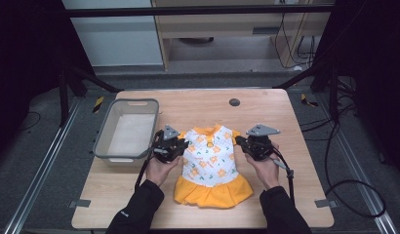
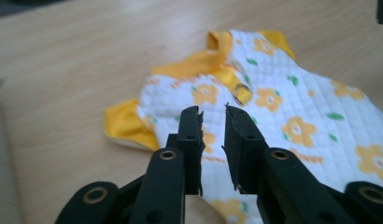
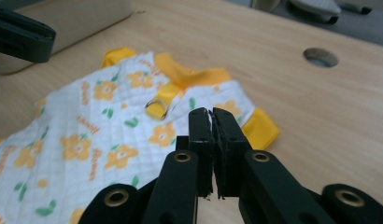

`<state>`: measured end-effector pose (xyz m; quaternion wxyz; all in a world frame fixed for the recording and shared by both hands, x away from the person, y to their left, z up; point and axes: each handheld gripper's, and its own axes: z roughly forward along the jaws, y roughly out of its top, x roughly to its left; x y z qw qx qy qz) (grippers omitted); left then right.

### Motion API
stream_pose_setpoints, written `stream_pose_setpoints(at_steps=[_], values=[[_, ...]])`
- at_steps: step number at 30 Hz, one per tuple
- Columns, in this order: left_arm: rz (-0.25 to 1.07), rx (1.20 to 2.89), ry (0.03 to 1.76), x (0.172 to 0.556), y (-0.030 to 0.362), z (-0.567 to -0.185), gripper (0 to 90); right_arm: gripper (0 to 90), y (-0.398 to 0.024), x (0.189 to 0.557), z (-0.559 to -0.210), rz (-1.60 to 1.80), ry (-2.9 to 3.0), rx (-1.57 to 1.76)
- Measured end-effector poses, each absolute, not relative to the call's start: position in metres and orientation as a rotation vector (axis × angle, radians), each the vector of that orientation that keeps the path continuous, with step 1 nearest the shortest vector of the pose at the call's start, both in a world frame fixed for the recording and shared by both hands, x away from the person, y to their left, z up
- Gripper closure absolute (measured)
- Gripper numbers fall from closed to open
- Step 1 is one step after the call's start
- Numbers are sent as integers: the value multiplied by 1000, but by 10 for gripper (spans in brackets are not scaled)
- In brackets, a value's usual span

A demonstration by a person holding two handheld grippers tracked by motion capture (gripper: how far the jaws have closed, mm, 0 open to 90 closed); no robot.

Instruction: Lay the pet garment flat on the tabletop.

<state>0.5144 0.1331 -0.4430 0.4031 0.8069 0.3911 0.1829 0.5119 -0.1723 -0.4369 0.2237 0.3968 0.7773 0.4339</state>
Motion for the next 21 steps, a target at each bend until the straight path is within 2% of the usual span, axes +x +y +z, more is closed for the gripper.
stream_pose_setpoints(at_steps=[8, 13, 21], values=[[437, 2149, 1020, 502, 125, -481, 781, 855, -156, 493, -483, 1099, 2342, 1043], [416, 2190, 1030, 504, 127, -493, 767, 852, -149, 491, -499, 990, 2387, 1030], [447, 2194, 994, 507, 125, -495, 770, 881, -149, 483, -499, 1014, 2394, 1075]])
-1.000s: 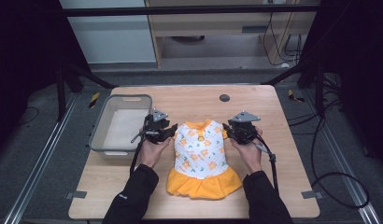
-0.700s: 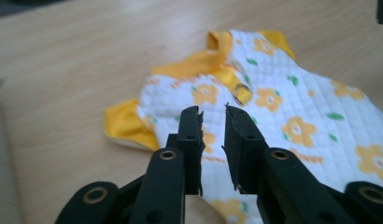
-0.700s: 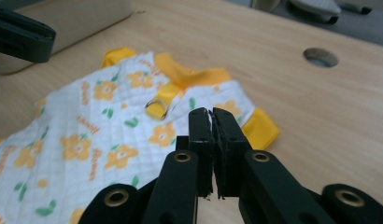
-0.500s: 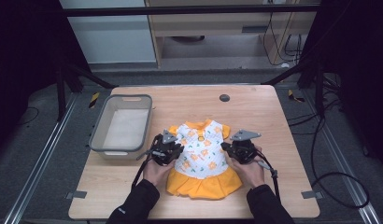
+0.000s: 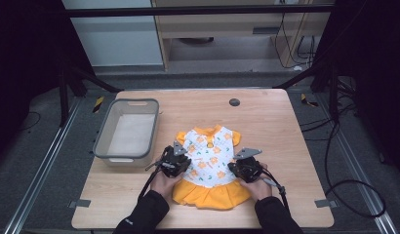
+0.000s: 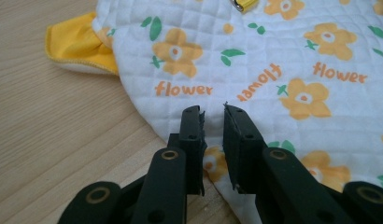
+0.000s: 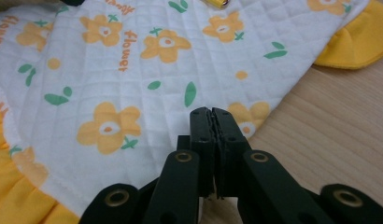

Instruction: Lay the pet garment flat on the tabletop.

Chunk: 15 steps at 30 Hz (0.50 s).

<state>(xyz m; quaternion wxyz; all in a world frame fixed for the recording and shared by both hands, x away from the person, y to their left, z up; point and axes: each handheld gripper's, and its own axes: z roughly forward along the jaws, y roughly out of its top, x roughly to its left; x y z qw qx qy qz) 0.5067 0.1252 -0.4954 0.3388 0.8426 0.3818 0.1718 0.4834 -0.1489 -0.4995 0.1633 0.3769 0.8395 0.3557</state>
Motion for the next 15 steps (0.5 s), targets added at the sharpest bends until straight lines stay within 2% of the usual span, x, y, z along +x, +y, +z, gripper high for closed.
stream_pose_setpoints(at_steps=[4, 6, 11, 15], values=[[440, 2190, 1000, 506, 125, -495, 761, 883, -150, 474, -500, 1031, 2392, 1083], [422, 2179, 1023, 504, 125, -493, 727, 881, -150, 471, -500, 1027, 2395, 1081], [412, 2161, 983, 494, 125, -481, 699, 882, -153, 467, -494, 1087, 2370, 1062], [410, 2211, 928, 477, 127, -481, 696, 898, -155, 456, -487, 1143, 2367, 1036]])
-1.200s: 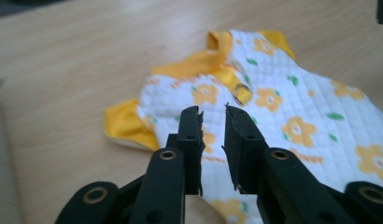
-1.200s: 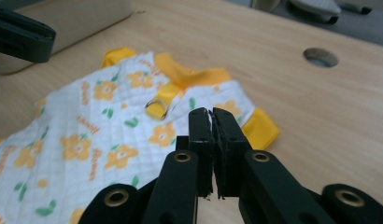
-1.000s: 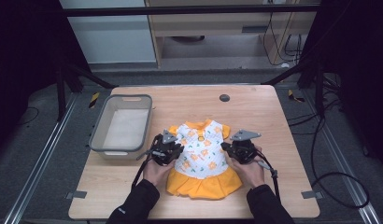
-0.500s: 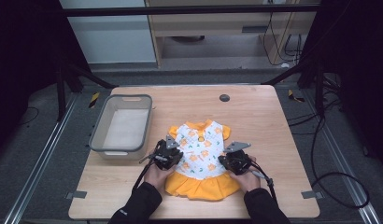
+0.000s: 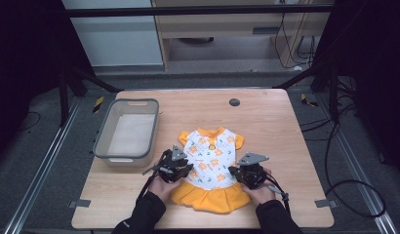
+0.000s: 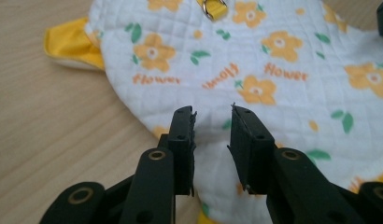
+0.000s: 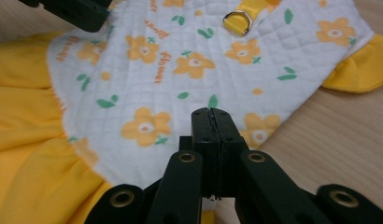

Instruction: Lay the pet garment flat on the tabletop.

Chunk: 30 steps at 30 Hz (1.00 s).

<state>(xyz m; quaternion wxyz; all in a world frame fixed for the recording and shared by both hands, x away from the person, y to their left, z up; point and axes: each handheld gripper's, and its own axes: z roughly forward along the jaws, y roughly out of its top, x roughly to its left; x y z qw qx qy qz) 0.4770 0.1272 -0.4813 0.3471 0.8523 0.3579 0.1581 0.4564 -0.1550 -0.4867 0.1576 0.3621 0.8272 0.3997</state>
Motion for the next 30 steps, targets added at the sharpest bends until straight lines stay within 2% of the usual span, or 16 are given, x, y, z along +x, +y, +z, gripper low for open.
stream_pose_setpoints(at_steps=[13, 17, 21, 25, 27, 28, 30], values=[[371, 2252, 896, 454, 136, -493, 669, 900, -159, 430, -498, 1104, 2479, 1060], [385, 2241, 904, 452, 137, -492, 620, 884, -158, 427, -498, 1116, 2475, 1061], [373, 2192, 895, 448, 143, -482, 535, 833, -162, 428, -492, 1170, 2422, 1050], [424, 2147, 873, 442, 152, -474, 477, 787, -168, 429, -487, 1202, 2365, 1053], [457, 2103, 894, 437, 167, -469, 419, 707, -177, 430, -482, 1232, 2296, 1082], [457, 2103, 894, 437, 167, -469, 397, 707, -177, 430, -482, 1232, 2296, 1082], [465, 2066, 943, 433, 188, -470, 354, 638, -185, 431, -480, 1234, 2251, 1111]])
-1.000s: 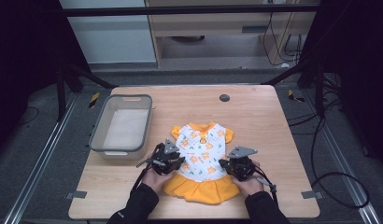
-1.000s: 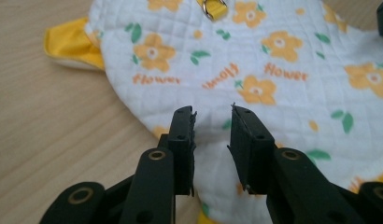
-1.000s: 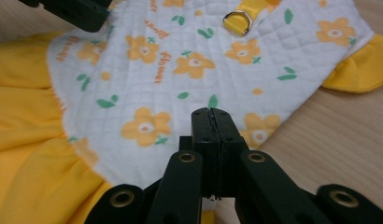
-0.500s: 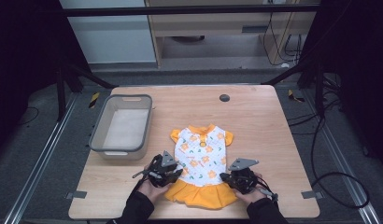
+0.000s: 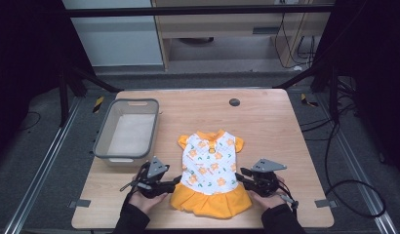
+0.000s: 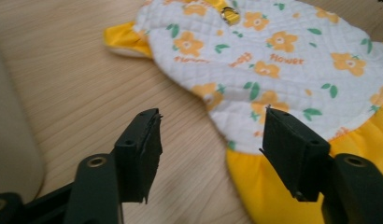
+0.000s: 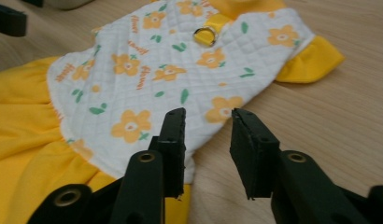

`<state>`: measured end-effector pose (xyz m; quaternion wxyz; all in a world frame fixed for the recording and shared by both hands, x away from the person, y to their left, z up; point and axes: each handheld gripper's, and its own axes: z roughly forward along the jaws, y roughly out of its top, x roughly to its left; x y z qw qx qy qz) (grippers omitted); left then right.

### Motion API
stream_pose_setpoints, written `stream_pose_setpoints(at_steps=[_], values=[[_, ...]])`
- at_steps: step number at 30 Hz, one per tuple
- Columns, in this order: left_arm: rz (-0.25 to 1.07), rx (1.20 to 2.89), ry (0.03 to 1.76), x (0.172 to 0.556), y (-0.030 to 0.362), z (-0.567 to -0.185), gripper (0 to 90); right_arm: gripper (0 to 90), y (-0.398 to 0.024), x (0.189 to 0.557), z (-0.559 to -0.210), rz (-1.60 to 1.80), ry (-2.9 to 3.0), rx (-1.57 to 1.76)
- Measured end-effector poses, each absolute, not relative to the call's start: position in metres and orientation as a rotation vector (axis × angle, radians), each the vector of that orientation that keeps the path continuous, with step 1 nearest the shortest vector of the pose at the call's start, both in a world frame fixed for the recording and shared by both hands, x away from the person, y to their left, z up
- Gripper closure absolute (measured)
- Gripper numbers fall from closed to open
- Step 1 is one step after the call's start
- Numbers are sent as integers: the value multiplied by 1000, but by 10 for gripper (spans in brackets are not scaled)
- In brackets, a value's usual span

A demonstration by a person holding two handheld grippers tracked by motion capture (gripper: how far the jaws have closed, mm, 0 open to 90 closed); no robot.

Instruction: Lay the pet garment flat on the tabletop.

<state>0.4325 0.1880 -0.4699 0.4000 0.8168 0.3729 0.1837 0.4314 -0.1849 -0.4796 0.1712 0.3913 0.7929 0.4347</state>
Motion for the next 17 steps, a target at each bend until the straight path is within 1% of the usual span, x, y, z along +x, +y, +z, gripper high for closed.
stream_pose_setpoints(at_steps=[3, 4, 5, 6, 7, 9, 17], values=[[460, 2033, 980, 427, 204, -471, 330, 578, -195, 434, -478, 1218, 2200, 1142], [460, 2033, 980, 427, 204, -471, 324, 578, -195, 434, -478, 1218, 2200, 1142], [467, 2020, 993, 423, 212, -470, 317, 547, -204, 435, -478, 1207, 2166, 1170], [467, 2020, 993, 423, 212, -470, 307, 547, -204, 435, -478, 1207, 2166, 1170], [483, 2009, 998, 419, 219, -469, 301, 518, -212, 437, -478, 1197, 2139, 1193], [502, 2008, 999, 416, 226, -470, 283, 494, -219, 437, -479, 1188, 2111, 1215], [530, 1973, 1058, 411, 254, -472, 248, 446, -246, 436, -480, 1150, 2035, 1295]])
